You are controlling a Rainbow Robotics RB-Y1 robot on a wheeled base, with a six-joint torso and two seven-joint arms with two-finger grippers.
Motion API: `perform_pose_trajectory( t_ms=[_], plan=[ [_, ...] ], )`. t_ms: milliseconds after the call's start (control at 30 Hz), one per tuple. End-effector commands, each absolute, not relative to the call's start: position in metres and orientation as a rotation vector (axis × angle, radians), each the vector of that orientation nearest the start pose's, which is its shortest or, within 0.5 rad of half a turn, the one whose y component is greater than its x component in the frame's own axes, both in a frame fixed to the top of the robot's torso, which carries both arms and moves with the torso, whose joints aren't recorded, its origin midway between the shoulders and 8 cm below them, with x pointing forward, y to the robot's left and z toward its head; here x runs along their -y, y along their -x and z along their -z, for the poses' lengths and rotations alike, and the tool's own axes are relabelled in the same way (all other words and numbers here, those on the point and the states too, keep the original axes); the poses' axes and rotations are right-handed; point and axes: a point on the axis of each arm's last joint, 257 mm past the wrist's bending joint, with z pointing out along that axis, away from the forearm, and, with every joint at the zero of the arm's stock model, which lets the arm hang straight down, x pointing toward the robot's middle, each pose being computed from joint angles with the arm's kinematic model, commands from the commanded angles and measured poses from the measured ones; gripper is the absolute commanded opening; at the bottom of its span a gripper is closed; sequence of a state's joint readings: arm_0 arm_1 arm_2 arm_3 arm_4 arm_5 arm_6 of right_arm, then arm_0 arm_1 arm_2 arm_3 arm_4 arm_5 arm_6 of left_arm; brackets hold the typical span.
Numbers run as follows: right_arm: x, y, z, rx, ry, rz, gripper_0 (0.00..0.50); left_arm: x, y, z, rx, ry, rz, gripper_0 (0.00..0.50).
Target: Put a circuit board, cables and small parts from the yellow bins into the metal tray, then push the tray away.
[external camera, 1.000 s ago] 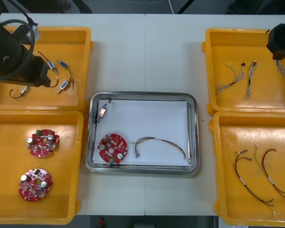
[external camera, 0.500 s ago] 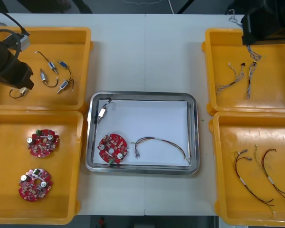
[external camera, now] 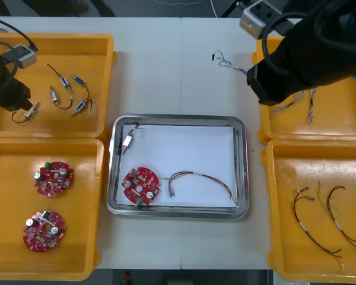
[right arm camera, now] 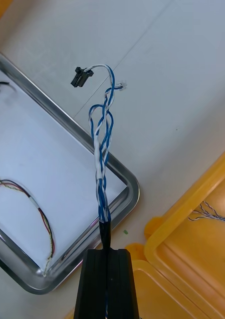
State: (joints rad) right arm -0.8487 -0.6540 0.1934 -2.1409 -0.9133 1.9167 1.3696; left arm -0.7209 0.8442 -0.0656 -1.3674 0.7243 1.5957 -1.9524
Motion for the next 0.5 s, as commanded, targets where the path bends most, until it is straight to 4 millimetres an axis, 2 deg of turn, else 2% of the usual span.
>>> perform_pose_trajectory(
  t_ms=[33,100,133,267,300,333,500],
  plan=[
    [0.111,-0.436,0.067,-2.2,1.17,0.079,0.0,-0.426,-0.561,0.119,-2.504,-0.683,-0.339,0.5],
    [0.102,-0.435,0.075,-2.169,1.249,0.106,0.0,-0.426,-0.565,0.122,-2.494,-0.678,-0.336,0.5],
    [0.095,-0.433,0.085,-2.145,1.325,0.137,0.0,-0.426,-0.569,0.127,-2.489,-0.688,-0.351,0.5],
    [0.084,-0.428,0.108,-2.108,1.466,0.202,0.0,-0.426,-0.576,0.135,-2.474,-0.7,-0.39,0.5],
    [0.084,-0.428,0.108,-2.108,1.466,0.202,0.0,-0.426,-0.576,0.135,-2.474,-0.7,-0.39,0.5],
    [0.072,-0.429,0.118,-2.062,1.527,0.221,0.0,-0.426,-0.579,0.142,-2.476,-0.693,-0.376,0.5],
    [0.061,-0.435,0.143,-2.047,1.569,0.23,0.0,-0.423,-0.589,0.157,-2.46,-0.684,-0.365,0.5]
  ],
)
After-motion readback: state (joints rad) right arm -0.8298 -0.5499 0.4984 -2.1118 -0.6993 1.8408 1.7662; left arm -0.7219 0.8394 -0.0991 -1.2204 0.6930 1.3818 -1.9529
